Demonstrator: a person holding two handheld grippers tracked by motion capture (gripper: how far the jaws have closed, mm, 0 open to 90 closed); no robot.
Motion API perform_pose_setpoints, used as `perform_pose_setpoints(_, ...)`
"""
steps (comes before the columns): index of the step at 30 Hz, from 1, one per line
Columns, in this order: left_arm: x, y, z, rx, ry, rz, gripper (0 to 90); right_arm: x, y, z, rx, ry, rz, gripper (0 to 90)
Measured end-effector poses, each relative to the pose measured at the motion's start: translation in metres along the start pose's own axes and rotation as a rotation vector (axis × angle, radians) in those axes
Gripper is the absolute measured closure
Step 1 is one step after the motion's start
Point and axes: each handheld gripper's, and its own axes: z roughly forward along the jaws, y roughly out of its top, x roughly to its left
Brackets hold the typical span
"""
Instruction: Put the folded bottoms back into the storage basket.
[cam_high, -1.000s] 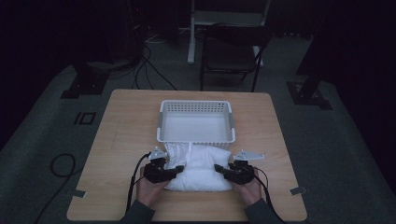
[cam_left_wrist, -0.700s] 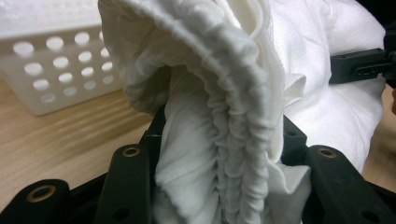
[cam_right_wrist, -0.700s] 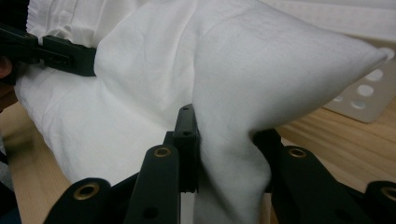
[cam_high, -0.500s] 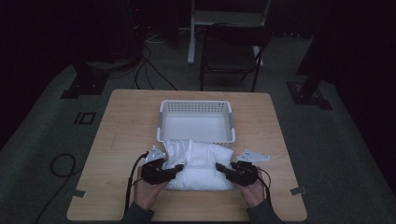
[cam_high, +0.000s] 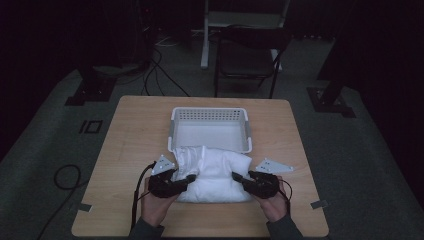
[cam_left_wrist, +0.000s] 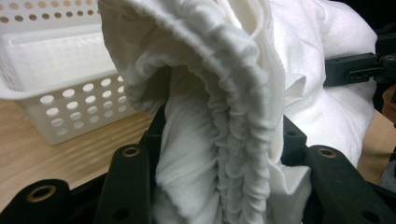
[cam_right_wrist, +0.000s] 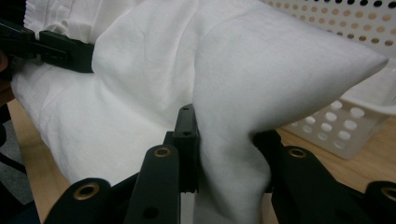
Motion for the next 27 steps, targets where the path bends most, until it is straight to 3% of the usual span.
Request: perform_pose_setpoints(27, -0.007, 0.034, -0.018, -0.047, -0.013, 0.031, 53.4, 0.007, 0.034, -0.020, -0.052, -0.026, -0.072, 71.0)
